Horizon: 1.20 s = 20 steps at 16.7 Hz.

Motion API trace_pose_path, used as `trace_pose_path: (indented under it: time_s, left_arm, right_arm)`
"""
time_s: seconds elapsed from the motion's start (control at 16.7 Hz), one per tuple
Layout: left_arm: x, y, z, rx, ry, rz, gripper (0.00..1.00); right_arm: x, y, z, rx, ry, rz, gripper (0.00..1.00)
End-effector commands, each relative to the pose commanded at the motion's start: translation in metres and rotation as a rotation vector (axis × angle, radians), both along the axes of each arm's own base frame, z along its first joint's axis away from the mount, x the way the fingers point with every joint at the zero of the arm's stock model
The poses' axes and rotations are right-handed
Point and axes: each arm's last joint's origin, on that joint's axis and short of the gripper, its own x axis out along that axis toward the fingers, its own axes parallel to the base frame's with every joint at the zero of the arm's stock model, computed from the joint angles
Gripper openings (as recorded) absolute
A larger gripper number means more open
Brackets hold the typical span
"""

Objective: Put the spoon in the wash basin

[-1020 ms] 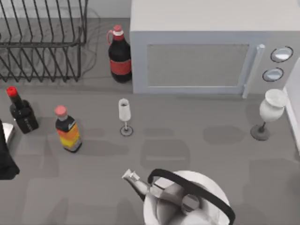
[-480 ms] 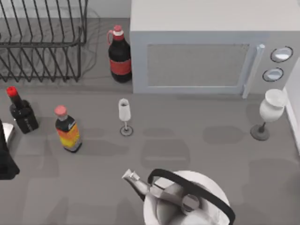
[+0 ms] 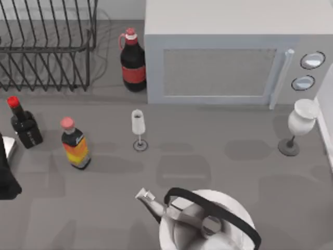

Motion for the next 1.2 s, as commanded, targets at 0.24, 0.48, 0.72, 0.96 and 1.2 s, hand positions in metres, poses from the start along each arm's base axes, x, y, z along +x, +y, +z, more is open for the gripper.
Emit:
trace_pose_path:
  time_s: [0.24,0.48,0.72,0.96,1.2]
  left_arm:
    - [0.0,0.0,0.0,0.0,0.0,0.0,1.0]
    - [0.0,0.0,0.0,0.0,0.0,0.0,1.0]
    - [0.0,0.0,0.0,0.0,0.0,0.0,1.0]
    - [0.0,0.0,0.0,0.0,0.0,0.0,1.0]
    - [0.0,0.0,0.0,0.0,0.0,0.0,1.0]
  right_arm:
    - [0.0,0.001,0.027,0.001,0.0,0.01,0.0]
    - [-0.005,0.002,0.058,-0.003,-0.002,0.01,0.0]
    - [-0.006,0.002,0.064,-0.007,-0.012,0.006,0.0]
    - [0.001,0.001,0.064,0.001,0.001,0.003,0.0]
    - [0.038,-0.005,0.074,0.029,0.047,0.002,0.0]
